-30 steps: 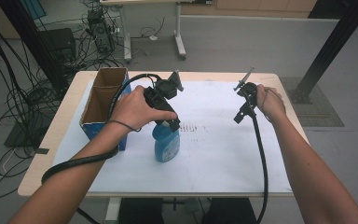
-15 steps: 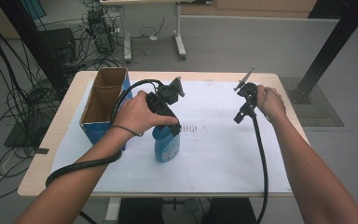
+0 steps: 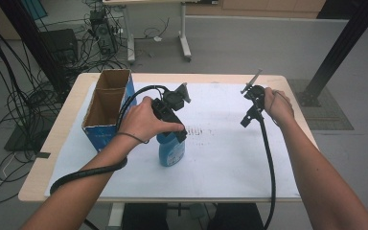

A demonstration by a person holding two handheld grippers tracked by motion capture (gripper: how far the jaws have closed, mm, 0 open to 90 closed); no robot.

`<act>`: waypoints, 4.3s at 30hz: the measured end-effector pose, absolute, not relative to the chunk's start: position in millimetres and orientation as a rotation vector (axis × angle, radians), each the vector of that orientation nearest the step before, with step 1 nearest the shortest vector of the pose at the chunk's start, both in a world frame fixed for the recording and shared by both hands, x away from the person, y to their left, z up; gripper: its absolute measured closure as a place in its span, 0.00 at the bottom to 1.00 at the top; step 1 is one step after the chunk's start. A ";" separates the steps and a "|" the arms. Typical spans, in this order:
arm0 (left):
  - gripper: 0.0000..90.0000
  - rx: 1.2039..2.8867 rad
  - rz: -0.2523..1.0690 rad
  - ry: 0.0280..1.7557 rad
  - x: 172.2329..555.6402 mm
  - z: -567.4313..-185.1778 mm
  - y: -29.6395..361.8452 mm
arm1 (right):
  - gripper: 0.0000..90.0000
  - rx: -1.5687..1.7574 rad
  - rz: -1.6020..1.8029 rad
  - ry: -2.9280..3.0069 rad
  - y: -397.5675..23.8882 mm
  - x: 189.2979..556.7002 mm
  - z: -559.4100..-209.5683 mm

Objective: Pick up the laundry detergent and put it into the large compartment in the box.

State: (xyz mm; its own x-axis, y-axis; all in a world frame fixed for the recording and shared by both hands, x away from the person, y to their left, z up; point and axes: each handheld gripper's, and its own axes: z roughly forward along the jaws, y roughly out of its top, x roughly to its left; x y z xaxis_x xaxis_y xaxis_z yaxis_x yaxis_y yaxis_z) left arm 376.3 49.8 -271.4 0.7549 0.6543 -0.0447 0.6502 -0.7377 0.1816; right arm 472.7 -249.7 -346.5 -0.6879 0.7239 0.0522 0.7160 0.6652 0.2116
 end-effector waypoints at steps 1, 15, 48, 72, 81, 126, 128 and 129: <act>0.07 2.764 0.030 1.038 376.5 -272.2 50.0 | 0.08 1.228 0.339 2.833 -249.8 472.7 -346.8; 0.08 2.763 0.026 1.054 376.3 -282.1 50.6 | 0.08 1.222 0.350 2.841 -249.2 471.7 -350.3; 0.08 2.750 0.071 1.062 373.4 -294.3 54.9 | 0.09 1.216 0.347 2.835 -248.7 470.9 -350.9; 0.07 2.740 0.077 1.064 372.6 -290.7 54.2 | 0.09 1.222 0.361 2.831 -250.9 469.7 -348.9; 0.07 2.738 0.072 1.068 372.6 -291.2 55.1 | 0.09 1.218 0.358 2.832 -251.1 470.1 -348.7; 0.07 2.719 0.063 1.079 371.8 -291.2 56.0 | 0.09 1.220 0.357 2.836 -248.9 470.5 -349.0; 0.07 2.719 0.061 1.080 371.8 -291.4 56.0 | 0.09 1.219 0.357 2.837 -248.8 470.8 -349.2; 0.07 2.719 0.061 1.080 371.8 -291.4 56.0 | 0.09 1.219 0.357 2.837 -248.8 470.8 -349.2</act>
